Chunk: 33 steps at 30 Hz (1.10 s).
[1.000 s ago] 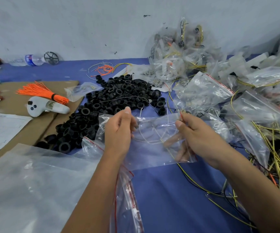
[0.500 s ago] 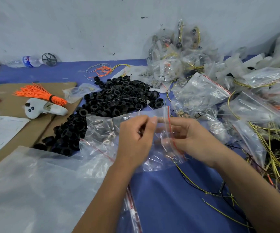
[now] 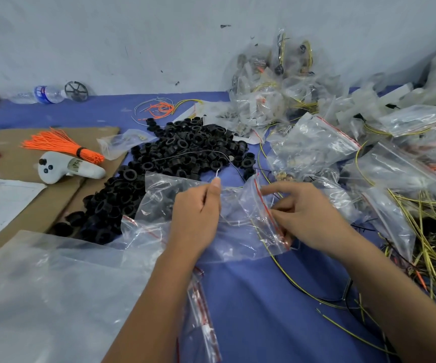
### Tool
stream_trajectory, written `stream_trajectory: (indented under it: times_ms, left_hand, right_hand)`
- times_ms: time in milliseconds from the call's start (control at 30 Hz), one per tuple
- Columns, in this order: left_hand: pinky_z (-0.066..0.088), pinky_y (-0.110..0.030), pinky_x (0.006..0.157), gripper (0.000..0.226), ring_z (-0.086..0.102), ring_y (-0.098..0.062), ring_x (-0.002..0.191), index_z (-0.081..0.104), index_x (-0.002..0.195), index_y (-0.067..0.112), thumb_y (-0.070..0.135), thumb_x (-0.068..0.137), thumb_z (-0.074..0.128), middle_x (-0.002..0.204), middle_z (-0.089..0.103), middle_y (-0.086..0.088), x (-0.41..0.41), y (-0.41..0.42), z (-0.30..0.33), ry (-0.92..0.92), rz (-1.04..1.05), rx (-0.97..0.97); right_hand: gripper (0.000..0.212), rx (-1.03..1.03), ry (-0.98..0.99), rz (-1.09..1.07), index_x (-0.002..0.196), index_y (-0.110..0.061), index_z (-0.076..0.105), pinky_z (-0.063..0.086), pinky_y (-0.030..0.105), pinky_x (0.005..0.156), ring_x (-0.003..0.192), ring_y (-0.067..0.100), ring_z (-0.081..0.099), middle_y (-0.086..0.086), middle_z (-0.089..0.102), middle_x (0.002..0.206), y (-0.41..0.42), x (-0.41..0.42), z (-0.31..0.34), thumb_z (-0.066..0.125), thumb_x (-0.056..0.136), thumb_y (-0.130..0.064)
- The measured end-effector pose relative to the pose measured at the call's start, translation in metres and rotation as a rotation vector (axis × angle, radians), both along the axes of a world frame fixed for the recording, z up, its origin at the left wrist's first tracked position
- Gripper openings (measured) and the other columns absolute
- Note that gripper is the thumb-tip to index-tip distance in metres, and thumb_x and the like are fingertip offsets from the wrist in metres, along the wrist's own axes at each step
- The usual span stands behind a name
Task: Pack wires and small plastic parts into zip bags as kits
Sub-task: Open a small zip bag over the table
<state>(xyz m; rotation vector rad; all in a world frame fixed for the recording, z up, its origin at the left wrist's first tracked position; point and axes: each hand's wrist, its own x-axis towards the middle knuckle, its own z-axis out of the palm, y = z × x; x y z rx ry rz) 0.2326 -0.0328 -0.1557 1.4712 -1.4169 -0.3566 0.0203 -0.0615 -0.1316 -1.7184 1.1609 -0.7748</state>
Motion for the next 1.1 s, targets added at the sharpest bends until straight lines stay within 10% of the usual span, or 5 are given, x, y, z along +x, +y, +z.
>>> stream_trajectory:
  times_ms: [267, 467, 733, 900, 1100]
  left_hand:
    - [0.038, -0.039, 0.053, 0.061, 0.043, -0.022, 0.050, 0.050, 0.061, 0.006, 0.052, 0.100, 0.047, 0.054, 0.046, -0.012, -0.016, 0.009, 0.016, 0.147, -0.180, -0.074]
    - [0.039, -0.032, 0.051, 0.052, 0.042, -0.010, 0.050, 0.047, 0.064, 0.017, 0.061, 0.088, 0.061, 0.052, 0.044, 0.004, -0.024, 0.011, 0.014, 0.008, -0.209, -0.025]
    - [0.041, -0.032, 0.054, 0.032, 0.041, -0.009, 0.052, 0.045, 0.066, 0.021, 0.041, 0.077, 0.067, 0.055, 0.047, 0.009, -0.024, 0.006, 0.004, -0.013, -0.172, 0.037]
    - [0.038, -0.022, 0.053, 0.017, 0.042, -0.005, 0.051, 0.047, 0.061, 0.022, 0.025, 0.074, 0.058, 0.053, 0.049, 0.012, -0.021, 0.003, 0.002, 0.043, -0.129, 0.066]
    - [0.037, -0.015, 0.053, 0.017, 0.043, -0.003, 0.051, 0.051, 0.061, 0.021, 0.023, 0.077, 0.058, 0.053, 0.050, 0.014, -0.018, 0.000, -0.003, 0.077, -0.131, 0.070]
  right_hand:
    - [0.023, -0.327, -0.090, 0.189, 0.096, -0.014, 0.076, 0.061, 0.030, 0.081, 0.084, 0.020, 0.070, 0.000, 0.071, 0.092, 0.009, 0.014, 0.003, 0.077, 0.082, 0.004]
    - [0.027, -0.638, 0.194, 0.233, 0.096, -0.023, 0.071, 0.053, 0.036, 0.080, 0.085, 0.011, 0.061, -0.014, 0.065, 0.088, 0.013, 0.019, 0.009, 0.082, 0.078, -0.040]
    - [0.056, -0.484, 0.513, 0.230, 0.101, -0.029, 0.058, 0.052, 0.038, 0.085, 0.103, 0.006, 0.056, -0.018, 0.059, 0.104, 0.012, 0.017, 0.002, 0.070, 0.068, -0.073]
    - [0.004, -0.536, 0.258, 0.045, 0.087, -0.020, 0.076, 0.055, 0.032, 0.074, 0.077, 0.006, 0.067, -0.011, 0.073, 0.081, 0.006, 0.018, 0.002, 0.074, 0.083, -0.020]
    - [0.025, -0.680, 0.516, -0.136, 0.113, -0.017, 0.071, 0.050, 0.041, 0.084, 0.099, 0.027, 0.059, 0.003, 0.069, 0.106, -0.043, 0.033, 0.009, 0.059, 0.093, -0.006]
